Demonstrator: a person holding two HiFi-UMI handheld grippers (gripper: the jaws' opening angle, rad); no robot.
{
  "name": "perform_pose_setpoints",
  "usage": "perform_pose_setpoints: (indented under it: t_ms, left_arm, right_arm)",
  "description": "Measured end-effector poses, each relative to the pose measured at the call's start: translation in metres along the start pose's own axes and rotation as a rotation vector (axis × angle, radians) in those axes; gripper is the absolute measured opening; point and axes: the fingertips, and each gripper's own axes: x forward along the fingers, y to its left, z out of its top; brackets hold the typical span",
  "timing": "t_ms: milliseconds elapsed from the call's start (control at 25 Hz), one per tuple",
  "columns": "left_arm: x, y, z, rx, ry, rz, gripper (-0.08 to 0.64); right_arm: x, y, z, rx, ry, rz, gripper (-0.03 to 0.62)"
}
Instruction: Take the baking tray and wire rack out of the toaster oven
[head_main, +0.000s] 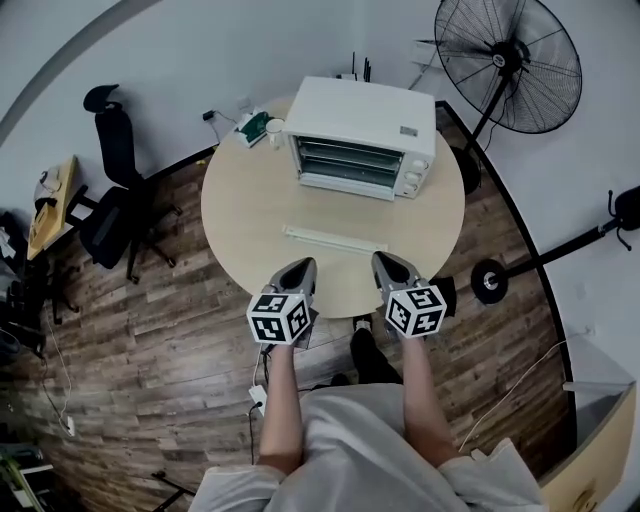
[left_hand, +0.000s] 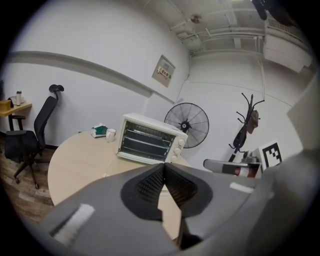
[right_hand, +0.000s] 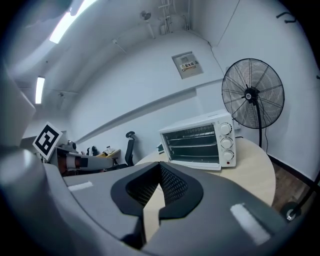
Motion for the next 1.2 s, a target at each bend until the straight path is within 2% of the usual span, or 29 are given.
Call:
perform_pose_setpoints:
  t_ms: [280,560,920,1040,1200]
  left_arm:
    - [0.051,0.003,0.029,-0.035,-0.005,-0.007,0.055]
    - [0.091,0.014,0.054,-0.103,-0.034,0.013,0.055]
    - [0.132,0.04,0.058,-0.186,-0.032,0.099,0.055]
    - [0.144,0.041,0.06,-0.252,-0.061,0.101,0.055]
    - [0.156,0.043,0.054,-0.286,-0.044,0.096,0.055]
  right_arm:
    - [0.042,-0.031,0.026,0.002,0.013,0.019,-0.005]
    - [0.083,-0.065,0.042,0.024,0.028,0.029,-0.005]
    - [0.127,-0.098,0.039,0.065,0.064,0.051,-0.005]
    - [0.134,-0.102,0.039,0.061,0.074,0.062,-0.005]
    - [0.135,-0.106,0.036,0.052,0.089,0.063,-0.005]
